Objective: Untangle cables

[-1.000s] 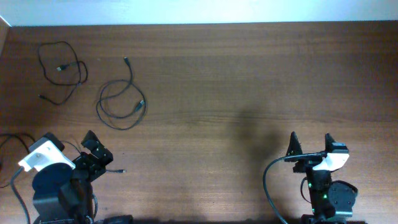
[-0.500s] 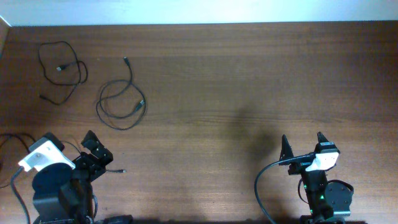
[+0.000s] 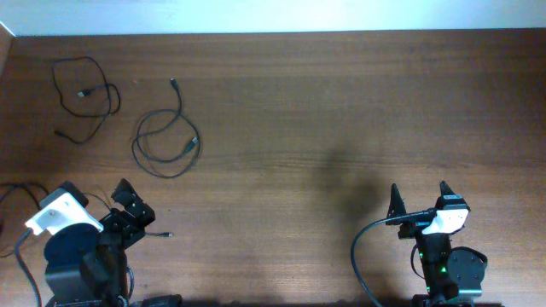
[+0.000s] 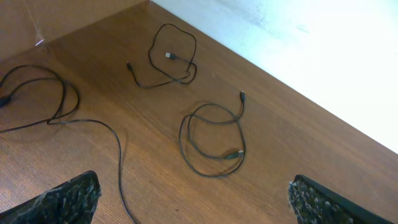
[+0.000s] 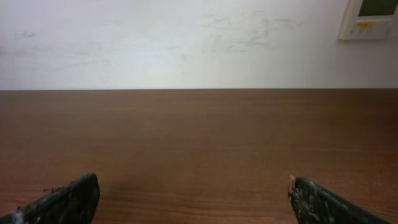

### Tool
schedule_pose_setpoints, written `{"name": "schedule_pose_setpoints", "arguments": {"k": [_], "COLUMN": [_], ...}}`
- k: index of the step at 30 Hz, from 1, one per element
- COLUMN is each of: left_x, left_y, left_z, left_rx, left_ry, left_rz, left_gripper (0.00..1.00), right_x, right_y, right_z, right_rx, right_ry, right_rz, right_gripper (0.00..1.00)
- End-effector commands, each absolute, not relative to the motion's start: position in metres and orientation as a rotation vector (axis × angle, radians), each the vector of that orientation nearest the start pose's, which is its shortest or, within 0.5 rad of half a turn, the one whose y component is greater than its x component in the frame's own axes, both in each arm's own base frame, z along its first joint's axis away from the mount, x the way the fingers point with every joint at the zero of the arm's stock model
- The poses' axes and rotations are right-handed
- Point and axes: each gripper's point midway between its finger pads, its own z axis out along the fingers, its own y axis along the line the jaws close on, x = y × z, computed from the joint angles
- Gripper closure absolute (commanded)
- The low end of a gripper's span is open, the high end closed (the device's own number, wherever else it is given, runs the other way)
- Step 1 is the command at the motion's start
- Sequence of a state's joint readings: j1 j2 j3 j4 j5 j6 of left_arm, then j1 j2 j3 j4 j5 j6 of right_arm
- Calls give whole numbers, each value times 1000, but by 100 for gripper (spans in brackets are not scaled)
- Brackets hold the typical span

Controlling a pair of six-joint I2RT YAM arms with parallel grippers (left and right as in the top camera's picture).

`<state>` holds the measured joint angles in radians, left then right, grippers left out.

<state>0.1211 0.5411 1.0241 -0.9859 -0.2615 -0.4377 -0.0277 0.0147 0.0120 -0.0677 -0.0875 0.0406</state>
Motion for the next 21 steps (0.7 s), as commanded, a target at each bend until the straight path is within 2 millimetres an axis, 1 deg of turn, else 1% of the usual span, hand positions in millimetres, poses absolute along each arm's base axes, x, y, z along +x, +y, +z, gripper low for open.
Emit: {"name": "schedule_pose_setpoints", "arguments": {"k": [1,14,17,19,21], "left_x": [186,186,182,167,152], "left_y": [69,69,58,43,35], "left_z": [299,299,303,305,308], "left_rx": [-726,-725,-658,-574,-529], "left_ry": [1927,1929,1922,1914,1859], "left_rz": [88,87,50,-18,-83], "left_gripper": [1,1,1,1,1], "right_x": [246,246,246,246,246], "right_y": [8,8,8,8,8], "right_z": [158,158,158,158,158], "right_rx": [-19,-19,-19,-19,-19], "right_ry": [1640,1640,1640,1640,1640], "right_rz": [74,74,74,74,74], "right_gripper": [2,2,2,2,2]}}
